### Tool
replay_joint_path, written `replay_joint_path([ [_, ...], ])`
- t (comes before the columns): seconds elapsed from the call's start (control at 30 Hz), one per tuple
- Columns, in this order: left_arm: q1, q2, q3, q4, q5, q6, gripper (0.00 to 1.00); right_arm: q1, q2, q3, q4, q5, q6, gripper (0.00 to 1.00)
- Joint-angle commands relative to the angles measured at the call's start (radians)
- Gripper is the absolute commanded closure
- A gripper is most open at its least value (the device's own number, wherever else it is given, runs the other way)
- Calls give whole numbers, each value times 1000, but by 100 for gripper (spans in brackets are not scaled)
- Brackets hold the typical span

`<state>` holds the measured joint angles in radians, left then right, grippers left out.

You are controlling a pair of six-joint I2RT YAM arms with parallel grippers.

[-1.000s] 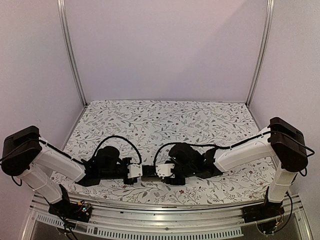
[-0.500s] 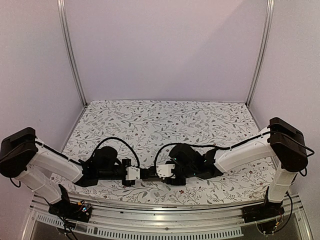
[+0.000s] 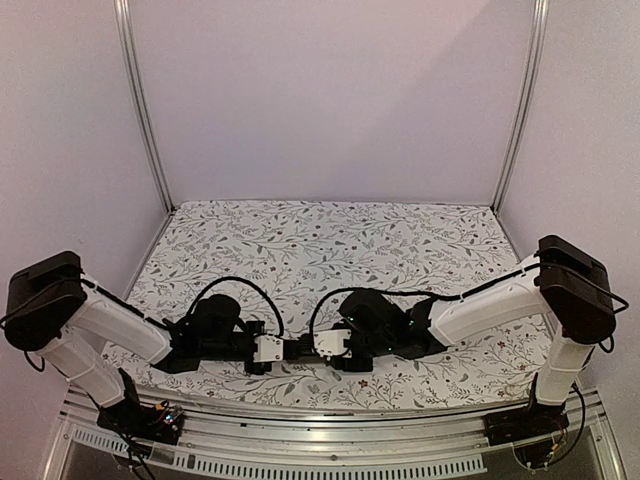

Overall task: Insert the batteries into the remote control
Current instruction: Place the battery in the battery compartment.

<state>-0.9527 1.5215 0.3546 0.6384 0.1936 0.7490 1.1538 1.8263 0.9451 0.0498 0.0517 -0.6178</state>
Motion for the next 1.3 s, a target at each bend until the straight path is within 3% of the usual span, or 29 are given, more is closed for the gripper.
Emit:
replay_joint_path([
  [0.0,14,27,21,-1,-11,-25,100,6,-2,-9,33,13,4,100],
  [0.5,-31,113,54,-25,-49,29,100,12,0,6,41,14,9,100],
  [0.83,-49,111,98,-152,-13,39,100,17,7,21,69,11,17,100],
  [1.27,-25,241,131,-84,21,-29,100,18,2,-30,154,-39,62,100],
])
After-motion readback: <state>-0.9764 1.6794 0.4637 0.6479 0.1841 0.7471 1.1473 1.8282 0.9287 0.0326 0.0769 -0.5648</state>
